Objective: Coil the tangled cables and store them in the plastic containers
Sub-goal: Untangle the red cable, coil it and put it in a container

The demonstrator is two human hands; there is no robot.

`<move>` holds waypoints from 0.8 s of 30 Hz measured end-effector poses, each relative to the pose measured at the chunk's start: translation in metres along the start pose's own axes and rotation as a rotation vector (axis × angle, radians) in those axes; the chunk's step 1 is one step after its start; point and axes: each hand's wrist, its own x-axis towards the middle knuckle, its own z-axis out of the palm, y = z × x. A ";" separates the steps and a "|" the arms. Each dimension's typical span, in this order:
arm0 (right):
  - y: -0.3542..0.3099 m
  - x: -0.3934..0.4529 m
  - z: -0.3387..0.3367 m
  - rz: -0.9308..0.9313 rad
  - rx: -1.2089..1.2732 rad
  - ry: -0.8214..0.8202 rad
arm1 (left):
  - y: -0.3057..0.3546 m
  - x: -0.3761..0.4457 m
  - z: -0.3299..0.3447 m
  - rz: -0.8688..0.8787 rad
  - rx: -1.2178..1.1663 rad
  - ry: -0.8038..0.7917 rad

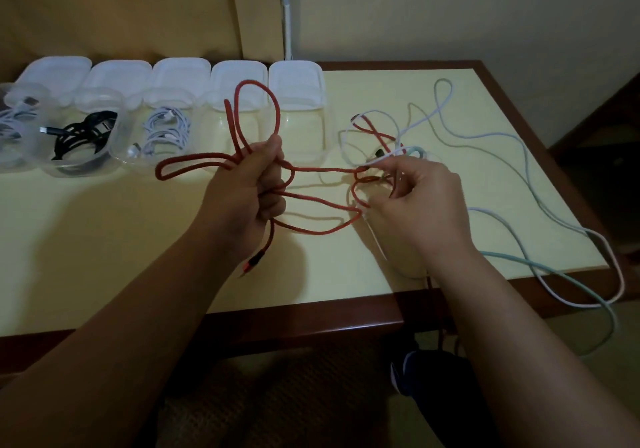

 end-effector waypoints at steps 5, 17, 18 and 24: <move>0.006 0.005 -0.004 0.083 -0.179 0.070 | 0.007 -0.005 0.001 -0.028 -0.052 0.019; -0.030 -0.007 -0.005 -0.071 -0.144 -0.180 | 0.006 -0.006 -0.011 -0.020 -0.084 -0.024; -0.032 -0.008 -0.002 -0.086 -0.165 -0.165 | 0.006 -0.005 -0.011 -0.015 -0.086 -0.035; -0.019 -0.008 0.015 0.001 -0.312 -0.171 | 0.016 -0.003 -0.021 0.051 -0.214 -0.073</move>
